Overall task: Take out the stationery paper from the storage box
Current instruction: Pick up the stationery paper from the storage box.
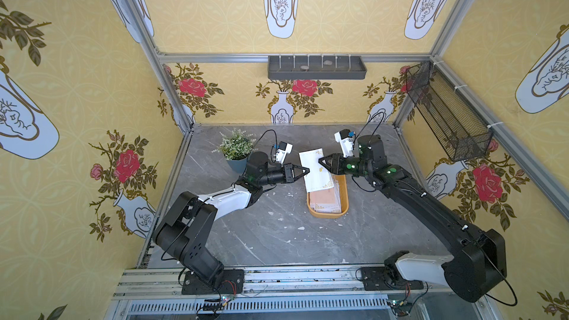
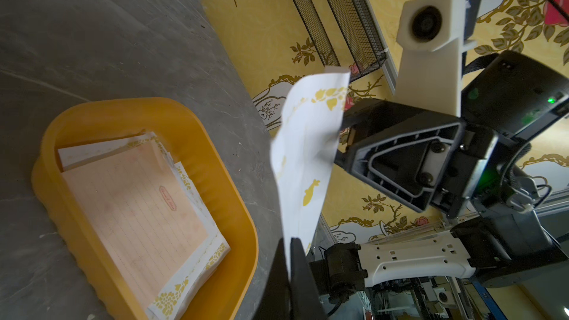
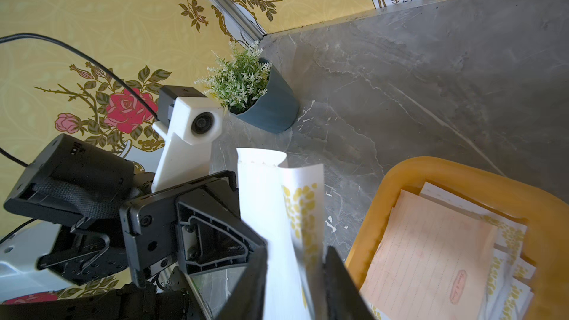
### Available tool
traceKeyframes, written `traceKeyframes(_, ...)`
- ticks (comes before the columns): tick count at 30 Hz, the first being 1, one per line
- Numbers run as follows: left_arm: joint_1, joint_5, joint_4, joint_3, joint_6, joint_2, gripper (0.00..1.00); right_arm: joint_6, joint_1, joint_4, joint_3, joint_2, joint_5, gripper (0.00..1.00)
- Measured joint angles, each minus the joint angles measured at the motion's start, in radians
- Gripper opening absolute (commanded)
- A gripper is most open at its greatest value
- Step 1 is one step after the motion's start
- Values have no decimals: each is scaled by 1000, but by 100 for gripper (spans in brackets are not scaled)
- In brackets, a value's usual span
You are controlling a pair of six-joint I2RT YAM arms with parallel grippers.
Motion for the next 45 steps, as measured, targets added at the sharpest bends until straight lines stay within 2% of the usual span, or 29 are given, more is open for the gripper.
traceKeyframes(2,10,14,-2,-15,10,-30,0,-10,-11,-1,-4,-24,-1,69)
traceKeyframes(5,39,34,-13,-48,29,-95,0,-1,-96,21,-62,-108,-37,84)
traceKeyframes(7,54,56,-20,-70,40,-140,0,46,-208,104,-152,-183,-151,88)
traceKeyframes(9,54,88,-23,-76,57,-173,0,145,-307,263,-251,-225,-297,88)
traceKeyframes(11,52,121,-23,-76,63,-200,0,262,-354,449,-328,-220,-432,89)
traceKeyframes(15,48,172,-23,-73,77,-238,0,558,-361,938,-413,-96,-650,89)
traceKeyframes(18,45,192,-23,-72,83,-256,0,799,-352,1326,-426,41,-733,88)
traceKeyframes(20,45,194,-31,-68,90,-259,0,909,-318,1490,-406,114,-751,88)
traceKeyframes(23,45,194,-45,-61,96,-255,0,974,-238,1650,-371,177,-800,87)
traceKeyframes(33,45,193,-70,-53,103,-243,0,1007,-144,1785,-335,282,-829,81)
traceKeyframes(40,45,189,-74,-51,104,-238,0,1003,-95,1793,-317,338,-836,57)
traceKeyframes(42,45,188,-74,-51,104,-236,0,1002,-93,1793,-312,348,-842,45)
traceKeyframes(45,45,183,-77,-52,106,-236,0,1002,-95,1796,-310,348,-843,40)
